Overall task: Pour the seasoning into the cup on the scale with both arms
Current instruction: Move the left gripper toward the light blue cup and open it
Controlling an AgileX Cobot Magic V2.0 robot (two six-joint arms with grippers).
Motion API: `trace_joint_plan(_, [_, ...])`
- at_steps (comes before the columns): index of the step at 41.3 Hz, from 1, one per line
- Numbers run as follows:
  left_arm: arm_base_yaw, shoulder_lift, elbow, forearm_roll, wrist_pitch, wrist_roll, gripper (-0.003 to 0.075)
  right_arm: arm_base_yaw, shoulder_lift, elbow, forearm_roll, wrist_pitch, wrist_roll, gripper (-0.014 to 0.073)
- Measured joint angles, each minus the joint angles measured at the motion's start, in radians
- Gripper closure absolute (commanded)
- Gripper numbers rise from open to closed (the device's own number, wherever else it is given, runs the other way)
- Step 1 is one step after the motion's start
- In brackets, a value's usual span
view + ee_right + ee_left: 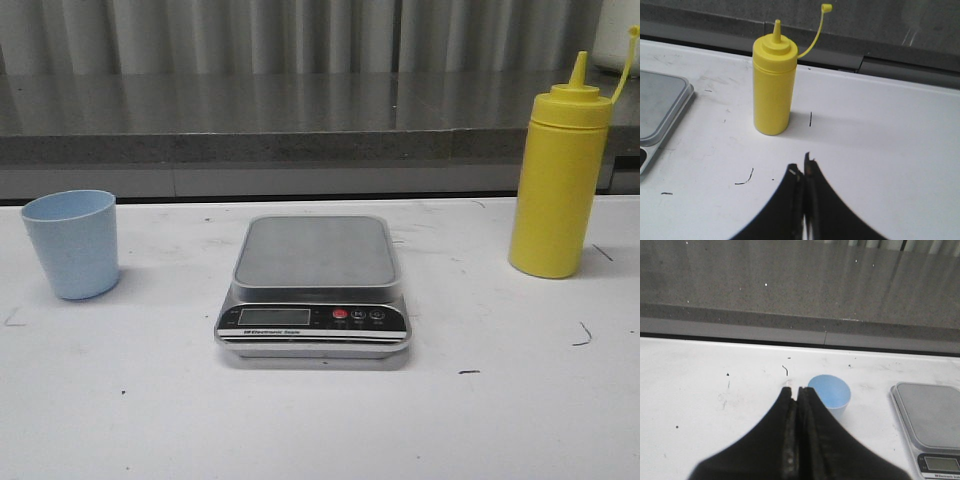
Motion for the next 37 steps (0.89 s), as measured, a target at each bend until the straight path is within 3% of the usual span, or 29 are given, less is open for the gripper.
trace_joint_plan(3, [0.0,0.014,0.009,-0.002,0.003,0.0,0.0739,0.0,0.017,0.0,0.0,0.004,0.0,0.0631])
trace_joint_plan(7, [0.0,0.028,0.015,-0.002,0.007,0.0,0.0675,0.0,0.028,0.0,0.0,0.008,0.0,0.0484])
trace_joint_plan(12, [0.0,0.032,0.015,0.022,0.007,0.0,0.0429,0.0,0.03,0.0,0.0,0.015,0.0,0.0232])
trace_joint_plan(14, [0.0,0.032,0.015,0.028,0.007,0.0,0.0314,0.0,0.03,0.0,0.0,0.019,0.0,0.0176])
trace_joint_plan(17, [0.0,0.032,0.015,0.031,0.007,0.0,0.0236,0.0,0.03,0.0,0.0,0.021,0.0,0.0149])
trace_joint_plan(28, [0.0,0.055,0.004,0.043,0.015,0.01,0.0226,0.0,0.03,0.0,0.0,0.025,0.0,0.0148])
trace_joint_plan(37, [-0.043,0.24,-0.096,0.043,0.128,0.028,0.0226,0.0,0.03,0.0,0.0,0.025,0.0,0.0148])
